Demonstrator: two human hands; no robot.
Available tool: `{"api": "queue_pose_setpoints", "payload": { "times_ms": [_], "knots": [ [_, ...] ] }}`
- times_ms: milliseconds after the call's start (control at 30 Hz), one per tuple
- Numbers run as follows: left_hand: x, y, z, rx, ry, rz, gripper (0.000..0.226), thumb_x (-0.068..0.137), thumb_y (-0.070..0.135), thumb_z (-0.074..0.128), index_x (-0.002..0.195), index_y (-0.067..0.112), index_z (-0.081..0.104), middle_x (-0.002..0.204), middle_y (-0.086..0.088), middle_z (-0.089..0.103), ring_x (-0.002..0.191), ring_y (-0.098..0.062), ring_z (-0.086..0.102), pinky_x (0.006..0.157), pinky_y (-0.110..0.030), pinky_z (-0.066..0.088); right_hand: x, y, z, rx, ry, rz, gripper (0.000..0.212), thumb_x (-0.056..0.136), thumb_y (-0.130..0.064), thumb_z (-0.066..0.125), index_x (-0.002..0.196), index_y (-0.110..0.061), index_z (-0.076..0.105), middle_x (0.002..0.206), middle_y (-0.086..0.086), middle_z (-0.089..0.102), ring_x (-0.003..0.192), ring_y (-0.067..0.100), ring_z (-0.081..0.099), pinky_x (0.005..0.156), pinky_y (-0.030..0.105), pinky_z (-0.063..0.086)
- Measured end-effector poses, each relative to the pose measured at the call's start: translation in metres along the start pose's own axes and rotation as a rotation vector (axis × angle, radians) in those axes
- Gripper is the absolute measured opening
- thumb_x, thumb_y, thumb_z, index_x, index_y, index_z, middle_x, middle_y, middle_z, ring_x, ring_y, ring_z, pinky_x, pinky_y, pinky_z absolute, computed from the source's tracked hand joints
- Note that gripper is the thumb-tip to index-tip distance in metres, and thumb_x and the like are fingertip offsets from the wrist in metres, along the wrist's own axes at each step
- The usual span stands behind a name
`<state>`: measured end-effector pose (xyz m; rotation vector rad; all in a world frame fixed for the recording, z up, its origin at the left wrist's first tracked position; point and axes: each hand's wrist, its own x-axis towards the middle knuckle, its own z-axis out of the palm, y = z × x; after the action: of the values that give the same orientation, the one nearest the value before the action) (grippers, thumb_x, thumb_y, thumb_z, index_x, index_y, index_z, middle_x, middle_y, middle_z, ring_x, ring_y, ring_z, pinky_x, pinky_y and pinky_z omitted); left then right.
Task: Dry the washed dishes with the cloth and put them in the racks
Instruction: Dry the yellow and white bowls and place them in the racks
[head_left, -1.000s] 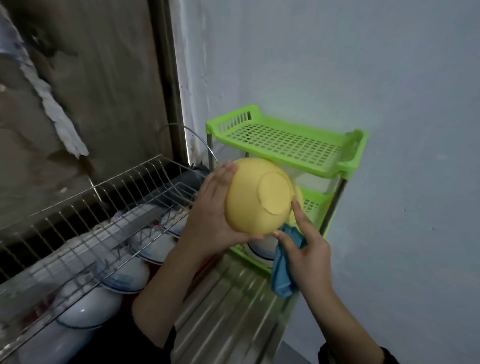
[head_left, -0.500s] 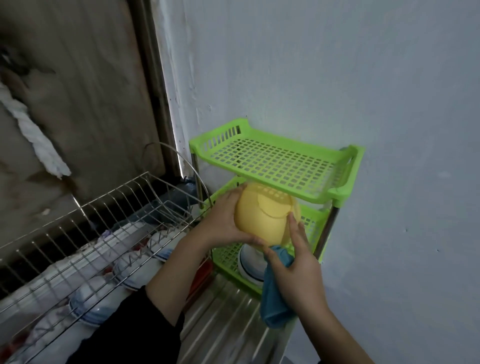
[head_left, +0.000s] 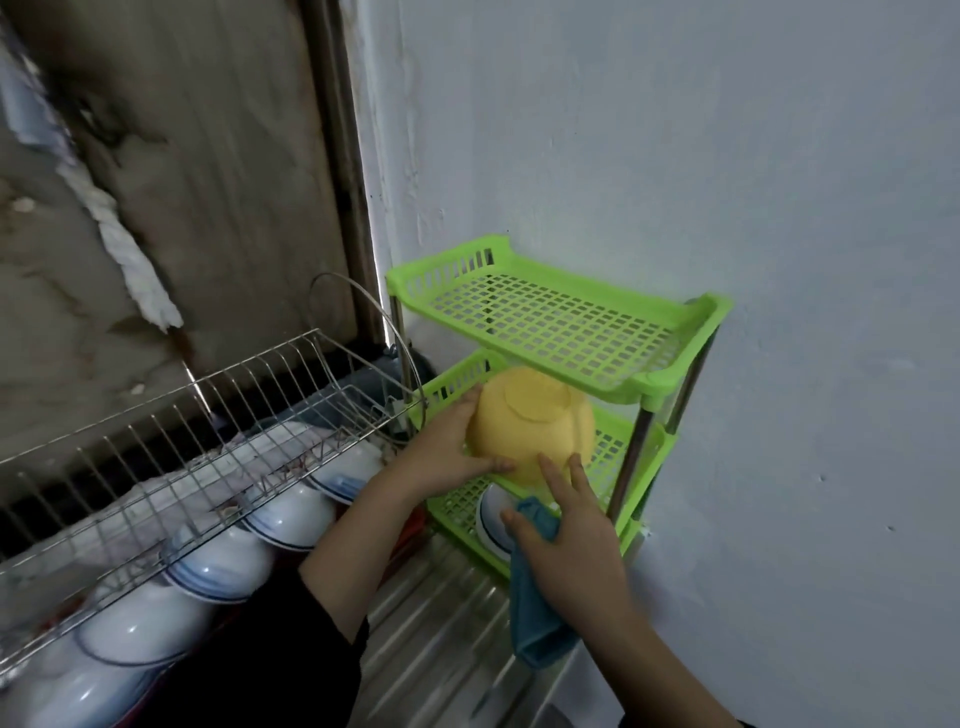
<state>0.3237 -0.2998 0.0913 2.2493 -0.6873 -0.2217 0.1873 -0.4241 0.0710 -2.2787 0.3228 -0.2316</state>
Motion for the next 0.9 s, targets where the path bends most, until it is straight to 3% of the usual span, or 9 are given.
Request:
{"api": "queue_pose_setpoints", "payload": {
  "times_ms": [67,167,300,367,433,500,633,833,900],
  "knots": [
    [-0.013,0.003,0.001,0.005,0.068,-0.009,0.090,0.082,0.033,0.075,0.153,0.018,0.021,0.158,0.001,0.025,0.143,-0.016,0.026,0.109,-0.022,0.022,-0.002,0.003,0.002,0.078,0.039,-0.039,0.063,0.091,-0.043,0.064,0.147,-0.037,0.037,0.162,-0.013,0.012,0.143,0.013,0.031,0.105,0.029,0.034],
    [-0.041,0.004,-0.001,-0.108,0.173,-0.099,0.065,0.085,0.037,0.072,0.142,0.023,0.046,0.145,-0.001,0.045,0.132,-0.018,0.044,0.107,-0.035,0.040,-0.004,0.009,0.002,0.201,0.070,-0.100,0.043,0.090,-0.036,0.068,0.131,-0.038,0.054,0.148,-0.020,0.034,0.132,0.001,0.035,0.100,0.021,0.031],
    [-0.083,0.004,-0.011,-0.145,0.343,-0.171,0.033,0.085,0.036,0.072,0.116,0.025,0.066,0.114,0.005,0.067,0.109,-0.009,0.060,0.085,-0.023,0.046,-0.005,0.011,0.006,0.291,0.062,-0.172,0.020,0.087,-0.031,0.072,0.097,-0.045,0.060,0.113,-0.028,0.054,0.101,-0.009,0.053,0.085,0.020,0.040],
    [-0.102,0.005,-0.015,-0.135,0.415,-0.204,0.022,0.086,0.029,0.072,0.107,0.023,0.069,0.103,0.007,0.070,0.099,-0.005,0.062,0.086,-0.021,0.049,-0.005,0.012,0.011,0.329,0.006,-0.207,0.014,0.087,-0.029,0.073,0.094,-0.039,0.066,0.105,-0.025,0.058,0.098,-0.013,0.054,0.077,0.015,0.041],
    [-0.123,0.005,-0.017,-0.100,0.462,-0.264,0.016,0.086,0.026,0.071,0.103,0.025,0.068,0.095,0.012,0.069,0.089,0.009,0.060,0.079,-0.007,0.045,-0.004,0.009,0.017,0.340,-0.067,-0.250,0.009,0.087,-0.026,0.073,0.092,-0.033,0.069,0.101,-0.023,0.060,0.097,-0.016,0.052,0.075,0.007,0.039],
    [-0.144,0.001,-0.017,-0.110,0.527,-0.342,0.016,0.086,0.025,0.071,0.102,0.023,0.069,0.093,0.011,0.069,0.089,0.009,0.061,0.081,-0.006,0.045,-0.004,0.004,0.022,0.355,-0.135,-0.299,0.011,0.087,-0.024,0.073,0.087,-0.033,0.067,0.096,-0.022,0.061,0.095,-0.016,0.052,0.074,0.002,0.037],
    [-0.191,-0.013,-0.013,-0.074,0.647,-0.515,0.012,0.086,0.028,0.072,0.097,0.025,0.070,0.090,0.008,0.072,0.090,-0.003,0.066,0.088,-0.025,0.051,-0.006,-0.012,0.044,0.376,-0.313,-0.407,0.022,0.086,-0.021,0.073,0.079,-0.039,0.065,0.091,-0.019,0.064,0.093,-0.009,0.056,0.076,0.003,0.038],
    [-0.265,-0.017,-0.009,-0.012,0.843,-0.733,0.018,0.087,0.016,0.070,0.088,0.033,0.064,0.079,0.022,0.066,0.076,0.016,0.061,0.071,-0.001,0.043,-0.031,-0.048,0.093,0.448,-0.537,-0.612,0.035,0.081,-0.012,0.078,0.072,-0.044,0.065,0.084,-0.014,0.069,0.088,-0.001,0.064,0.078,0.005,0.041],
    [-0.293,-0.014,-0.008,0.003,0.903,-0.813,0.009,0.087,0.019,0.070,0.094,0.025,0.069,0.081,0.018,0.067,0.077,0.011,0.063,0.077,-0.007,0.047,-0.046,-0.062,0.107,0.465,-0.638,-0.647,0.037,0.081,-0.012,0.078,0.071,-0.045,0.066,0.089,-0.020,0.069,0.089,0.000,0.064,0.080,0.007,0.042]
  ]
}}
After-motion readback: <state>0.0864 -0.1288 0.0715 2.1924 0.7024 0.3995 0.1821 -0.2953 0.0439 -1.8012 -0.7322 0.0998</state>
